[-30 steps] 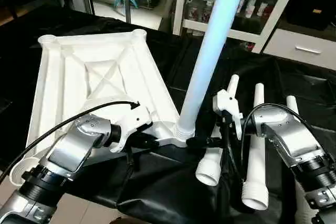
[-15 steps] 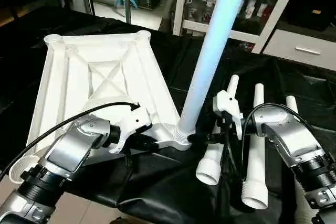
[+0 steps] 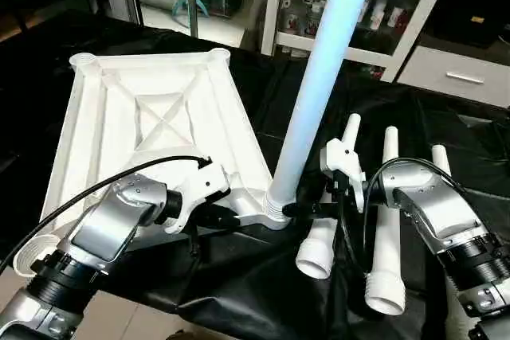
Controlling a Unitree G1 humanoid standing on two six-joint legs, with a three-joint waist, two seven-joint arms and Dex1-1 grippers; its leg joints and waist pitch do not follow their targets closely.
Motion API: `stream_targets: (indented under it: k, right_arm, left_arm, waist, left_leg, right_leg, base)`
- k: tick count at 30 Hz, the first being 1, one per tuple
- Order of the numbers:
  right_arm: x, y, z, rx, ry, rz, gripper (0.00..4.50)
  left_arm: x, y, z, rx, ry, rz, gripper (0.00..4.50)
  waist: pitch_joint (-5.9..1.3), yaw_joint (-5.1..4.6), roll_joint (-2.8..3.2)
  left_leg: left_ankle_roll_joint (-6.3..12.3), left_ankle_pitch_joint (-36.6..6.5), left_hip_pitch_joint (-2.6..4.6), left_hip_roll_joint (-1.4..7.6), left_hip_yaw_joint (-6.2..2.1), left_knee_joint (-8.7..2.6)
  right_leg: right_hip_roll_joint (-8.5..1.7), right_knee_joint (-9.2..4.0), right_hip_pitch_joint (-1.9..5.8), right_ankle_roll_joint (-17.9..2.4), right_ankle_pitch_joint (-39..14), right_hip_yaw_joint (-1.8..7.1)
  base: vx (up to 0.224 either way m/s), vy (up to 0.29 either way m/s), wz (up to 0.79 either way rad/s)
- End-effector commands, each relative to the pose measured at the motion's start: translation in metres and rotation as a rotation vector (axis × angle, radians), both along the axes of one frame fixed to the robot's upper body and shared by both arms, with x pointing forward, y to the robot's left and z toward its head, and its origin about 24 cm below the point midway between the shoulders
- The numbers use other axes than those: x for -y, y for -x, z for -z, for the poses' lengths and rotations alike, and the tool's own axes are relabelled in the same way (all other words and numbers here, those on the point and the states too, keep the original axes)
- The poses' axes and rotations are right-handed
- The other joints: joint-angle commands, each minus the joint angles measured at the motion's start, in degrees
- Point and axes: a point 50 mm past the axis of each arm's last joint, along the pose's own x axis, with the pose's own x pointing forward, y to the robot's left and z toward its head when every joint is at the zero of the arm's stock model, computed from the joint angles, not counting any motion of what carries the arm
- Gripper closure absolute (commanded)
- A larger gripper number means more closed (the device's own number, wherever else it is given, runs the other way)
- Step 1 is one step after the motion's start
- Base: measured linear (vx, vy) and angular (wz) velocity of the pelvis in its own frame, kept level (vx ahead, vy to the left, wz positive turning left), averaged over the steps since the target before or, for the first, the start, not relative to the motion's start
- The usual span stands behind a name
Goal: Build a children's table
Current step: Insert table leg to table base
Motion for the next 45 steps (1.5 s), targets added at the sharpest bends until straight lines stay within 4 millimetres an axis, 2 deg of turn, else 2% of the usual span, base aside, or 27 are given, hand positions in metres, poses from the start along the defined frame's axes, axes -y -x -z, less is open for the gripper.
stream_targets:
  k: [1, 2, 22, 28, 31, 35, 39, 45]
  right_arm:
    - [-0.003, 0.002, 0.003, -0.005, 0.008, -0.017, 1.26]
    - [-0.004, 0.002, 0.004, -0.007, 0.01, -0.019, 1.26]
    - [-0.01, 0.004, 0.013, 0.002, 0.055, -0.056, 1.26]
    - [-0.009, 0.004, 0.014, -0.007, 0.055, -0.057, 1.82]
    - [-0.01, 0.005, 0.015, -0.008, 0.057, -0.062, 1.86]
    - [-0.01, 0.006, 0.017, -0.01, 0.058, -0.061, 2.08]
    - [-0.01, 0.009, 0.02, -0.013, 0.068, -0.065, 2.35]
    - [-0.009, 0.007, 0.021, 0.012, 0.086, -0.051, 2.43]
  left_arm:
    - [0.013, 0.0, -0.011, 0.036, 0.052, 0.068, 4.5]
    - [0.013, 0.0, -0.011, 0.036, 0.051, 0.069, 4.5]
    - [0.012, -0.002, -0.011, 0.042, 0.049, 0.066, 4.5]
    - [0.012, -0.002, -0.011, 0.042, 0.048, 0.065, 4.5]
    - [0.012, -0.001, -0.011, 0.041, 0.048, 0.066, 4.5]
    - [0.011, -0.001, -0.011, 0.037, 0.048, 0.065, 4.5]
    - [0.011, 0.001, -0.01, 0.032, 0.049, 0.063, 4.5]
    - [0.011, 0.001, -0.009, 0.028, 0.049, 0.062, 4.5]
  waist:
    - [-3.75, -0.17, 0.51]
    - [-3.78, -0.15, 0.65]
    - [-3.8, -0.15, 0.71]
    - [-3.82, -0.13, 0.78]
    - [-3.82, -0.16, 0.74]
    - [-3.68, -0.21, 0.85]
    - [-3.74, -0.21, 0.91]
    - [-3.66, -0.23, 0.92]
  left_leg:
    - [2.15, -3.8, 0.23, 2.29, -0.42, -4.36]
    - [2.21, -3.7, 0.25, 2.3, -0.44, -4.35]
    - [2.23, -4.0, 0.26, 2.27, -0.44, -4.33]
    - [2.06, -4.0, 0.25, 2.27, -0.47, -4.34]
    - [2.02, -4.3, 0.23, 2.24, -0.45, -4.32]
    - [1.64, -5.6, 0.29, 2.29, -0.5, -4.44]
    - [1.37, -5.4, 0.29, 2.3, -0.53, -4.44]
    - [1.13, -6.4, 0.31, 2.29, -0.53, -4.5]
  right_leg:
    - [-4.22, -3.29, 3.45, -13.9, -5.6, 2.62]
    - [-4.22, -3.21, 3.45, -14.0, -5.2, 2.6]
    - [-4.19, -3.17, 3.51, -14.4, -4.6, 2.58]
    - [-4.18, -3.11, 3.56, -14.4, -4.3, 2.57]
    - [-4.2, -3.15, 3.59, -14.4, -4.5, 2.59]
    - [-4.22, -3.43, 3.51, -14.0, -6.8, 2.59]
    - [-4.22, -3.39, 3.53, -13.7, -6.6, 2.6]
    - [-4.27, -3.61, 3.52, -13.5, -7.9, 2.62]
  base:
    - [0.0, 0.0, 0.0]
    - [0.0, 0.0, 0.0]
    - [0.0, 0.0, 0.0]
    - [0.0, 0.0, 0.0]
    - [0.0, 0.0, 0.0]
    - [0.0, 0.0, 0.0]
    - [0.0, 0.0, 0.0]
    - [0.0, 0.0, 0.0]
